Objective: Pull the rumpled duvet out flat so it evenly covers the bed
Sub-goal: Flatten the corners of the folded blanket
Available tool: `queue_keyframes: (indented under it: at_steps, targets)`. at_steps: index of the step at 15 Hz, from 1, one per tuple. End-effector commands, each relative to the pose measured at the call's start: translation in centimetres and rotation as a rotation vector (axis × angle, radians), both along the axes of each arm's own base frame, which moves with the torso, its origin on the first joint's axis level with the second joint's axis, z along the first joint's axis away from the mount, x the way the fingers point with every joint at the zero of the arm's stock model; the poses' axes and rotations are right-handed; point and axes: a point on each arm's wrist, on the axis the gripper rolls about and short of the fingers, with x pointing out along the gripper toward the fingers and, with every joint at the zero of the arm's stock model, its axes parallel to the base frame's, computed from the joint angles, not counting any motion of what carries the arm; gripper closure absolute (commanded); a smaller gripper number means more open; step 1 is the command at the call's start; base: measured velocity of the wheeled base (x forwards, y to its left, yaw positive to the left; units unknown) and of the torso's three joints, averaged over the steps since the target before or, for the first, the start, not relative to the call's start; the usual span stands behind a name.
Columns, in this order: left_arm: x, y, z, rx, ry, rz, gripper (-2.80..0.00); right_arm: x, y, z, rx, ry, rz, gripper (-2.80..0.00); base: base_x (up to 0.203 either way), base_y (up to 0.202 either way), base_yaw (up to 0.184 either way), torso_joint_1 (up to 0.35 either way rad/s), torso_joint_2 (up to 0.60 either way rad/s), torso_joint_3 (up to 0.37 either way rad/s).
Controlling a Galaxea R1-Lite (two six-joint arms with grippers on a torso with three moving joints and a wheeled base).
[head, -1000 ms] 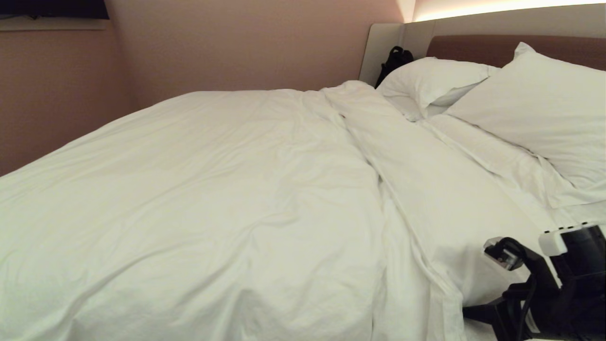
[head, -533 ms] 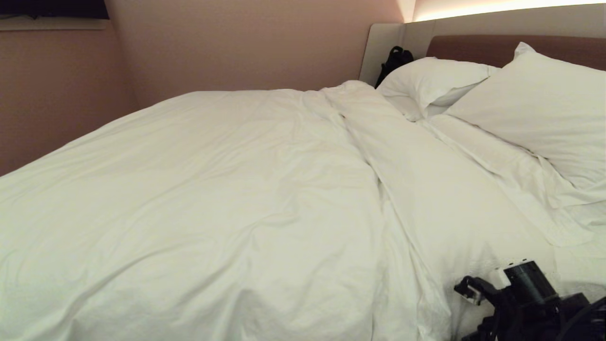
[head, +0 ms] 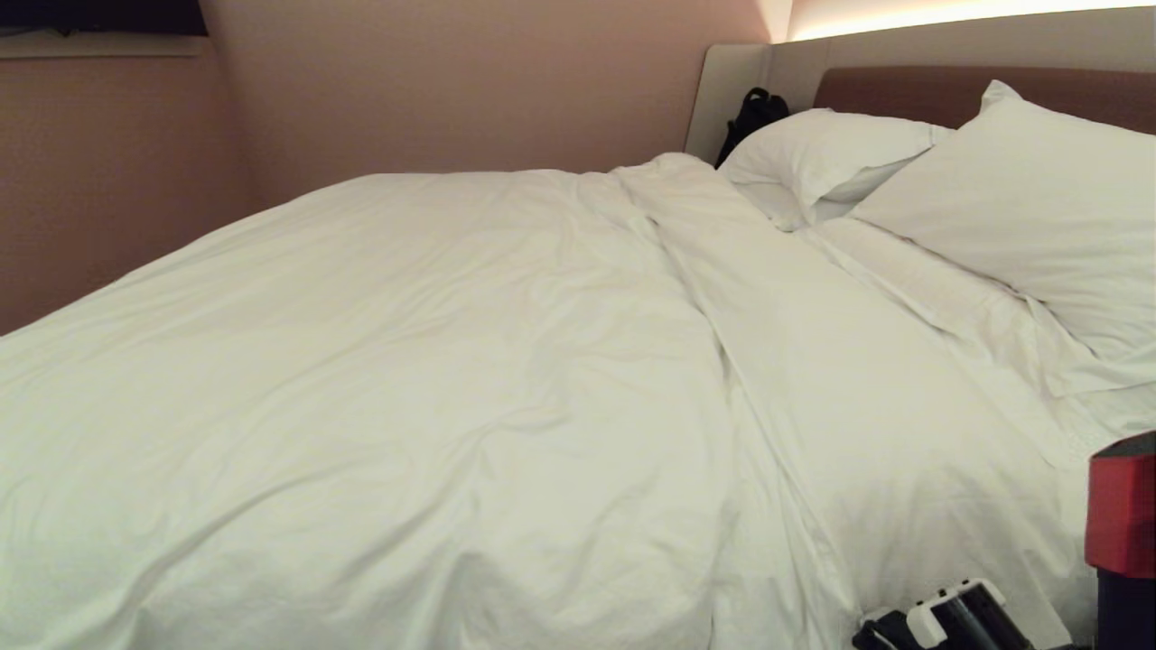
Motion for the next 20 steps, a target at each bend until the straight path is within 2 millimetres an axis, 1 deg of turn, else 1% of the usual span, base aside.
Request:
queue_keyframes:
  at_steps: [1,5,8,12,14,17,19,20]
  targets:
    - [0.0,0.0,0.0,-0.001,0.0,0.001,0.0,1.9,0.9,0.9,0.086,-0.243,0.009,0.0,0.0,0.0,0.0,0.0,0.0,0.0]
    - [0.0,0.0,0.0,0.001,0.0,0.0,0.0,1.4,0.7,0.1,0.07,-0.197,0.002,0.0,0.0,0.0,0.0,0.0,0.0,0.0]
    - [0.0,0.0,0.0,0.0,0.0,0.0,0.0,1.2,0.7,0.4,0.081,-0.219,0.002,0.0,0.0,0.0,0.0,0.0,0.0,0.0]
    - [0.0,0.0,0.0,-0.001,0.0,0.001,0.0,1.5,0.8,2.1,0.127,-0.312,-0.004,0.0,0.0,0.0,0.0,0.0,0.0,0.0]
    - [0.0,0.0,0.0,0.001,0.0,0.0,0.0,2.0,1.1,3.4,0.17,-0.422,0.01,0.0,0.0,0.0,0.0,0.0,0.0,0.0]
    - [0.0,0.0,0.0,-0.001,0.0,0.001,0.0,2.0,2.9,5.4,0.253,-0.582,0.094,0.0,0.0,0.0,0.0,0.0,0.0,0.0]
    - [0.0,0.0,0.0,0.0,0.0,0.001,0.0,2.0,3.9,6.2,0.289,-0.629,0.134,0.0,0.0,0.0,0.0,0.0,0.0,0.0]
    - [0.0,0.0,0.0,0.001,0.0,0.0,0.0,2.2,4.1,6.3,0.295,-0.633,0.136,0.0,0.0,0.0,0.0,0.0,0.0,0.0]
